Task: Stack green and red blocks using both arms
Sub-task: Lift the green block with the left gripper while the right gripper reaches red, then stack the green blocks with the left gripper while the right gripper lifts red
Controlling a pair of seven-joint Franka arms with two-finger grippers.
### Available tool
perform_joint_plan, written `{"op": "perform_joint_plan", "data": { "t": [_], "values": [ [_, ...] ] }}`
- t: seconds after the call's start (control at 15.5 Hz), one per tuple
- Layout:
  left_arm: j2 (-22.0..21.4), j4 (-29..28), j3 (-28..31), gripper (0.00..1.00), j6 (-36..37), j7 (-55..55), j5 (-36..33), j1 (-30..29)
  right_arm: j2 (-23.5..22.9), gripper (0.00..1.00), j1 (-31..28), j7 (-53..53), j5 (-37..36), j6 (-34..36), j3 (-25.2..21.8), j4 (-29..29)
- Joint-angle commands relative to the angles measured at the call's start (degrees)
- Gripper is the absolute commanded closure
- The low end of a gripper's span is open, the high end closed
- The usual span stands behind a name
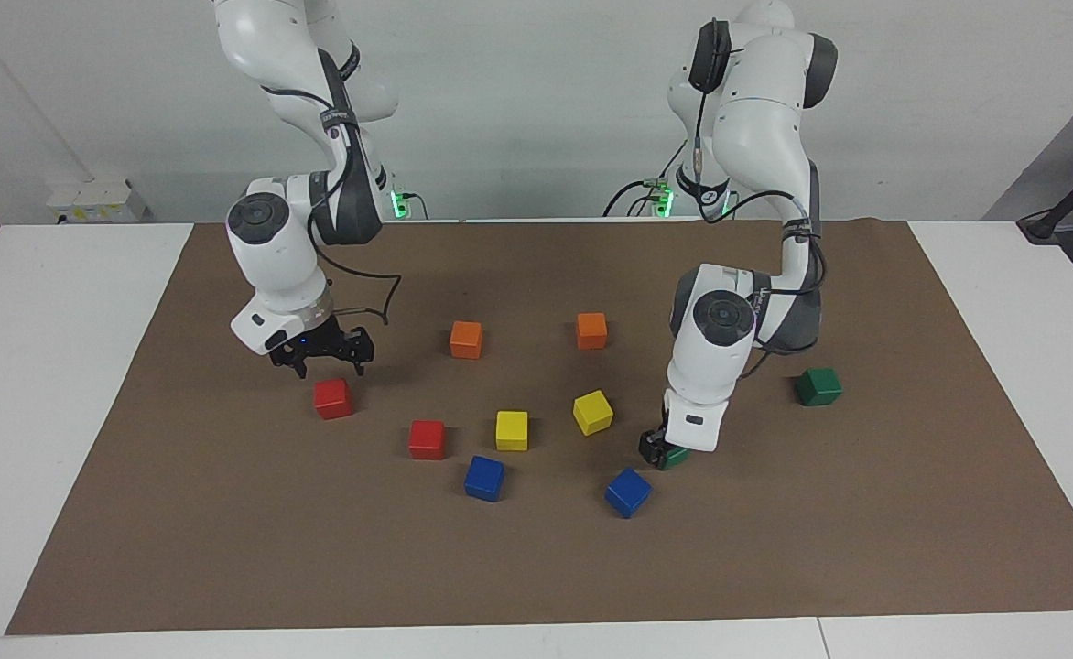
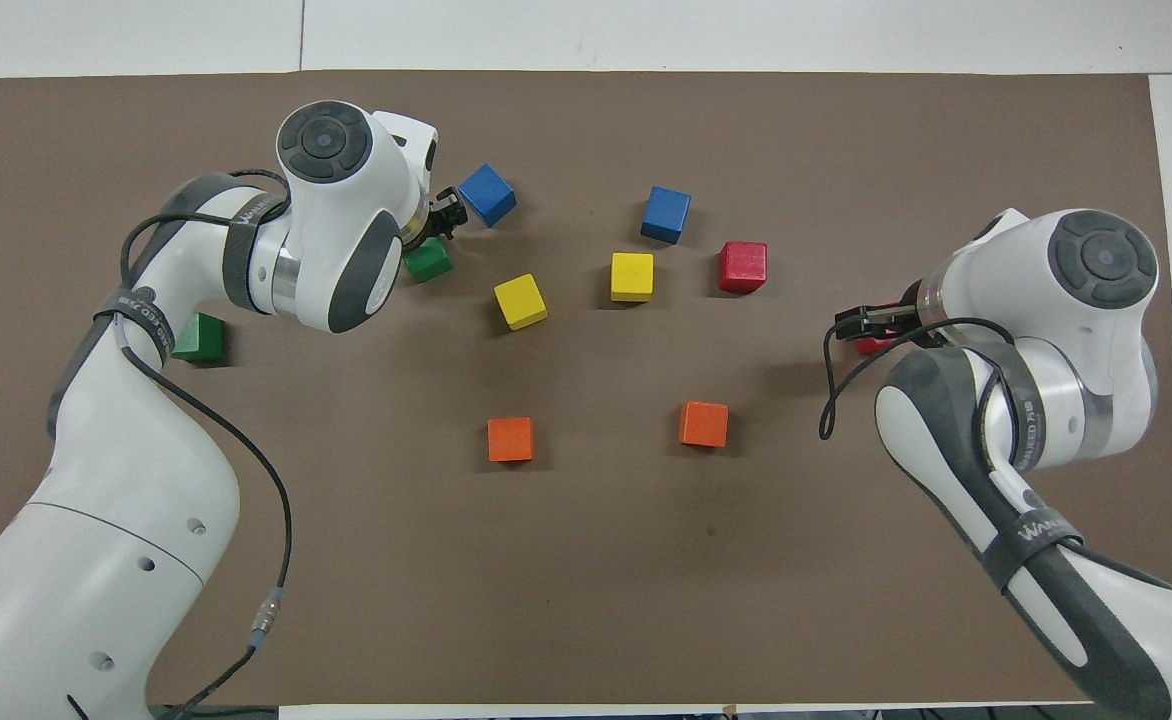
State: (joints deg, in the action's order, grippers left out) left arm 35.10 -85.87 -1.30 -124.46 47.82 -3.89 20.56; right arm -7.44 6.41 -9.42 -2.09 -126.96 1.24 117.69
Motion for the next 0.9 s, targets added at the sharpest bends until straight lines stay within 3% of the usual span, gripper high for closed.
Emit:
{"op": "perform_joint_plan", "data": {
  "t": [0.0,0.32,0.58,0.84],
  "values": [
    [-0.65,-1.14,0.16,1.0,-0.09,3.85,-1.21,0.1,-1.96,0.0,4.73,-10.32,-0.72,3.03,0.34,-5.44],
    [-5.12,-1.32,0.07,1.0,5.88,-0.42,-1.3,-3.14,-8.81,0.0,8.7,-18.43,-0.46,6.46,0.34,-16.16],
    [-15.74,-9.2,-0.19,1.0,11.43,-13.59,-0.51,-9.02,-16.1,0.0,10.28,-23.26,-0.81,7.95,0.34,-24.16],
    [-23.84,-16.07,-0.11,1.0,15.73,-31.51,1.34,-16.14,-19.19,0.0,10.2,-23.54,-3.09,7.08,0.34,-25.49]
  ]
}}
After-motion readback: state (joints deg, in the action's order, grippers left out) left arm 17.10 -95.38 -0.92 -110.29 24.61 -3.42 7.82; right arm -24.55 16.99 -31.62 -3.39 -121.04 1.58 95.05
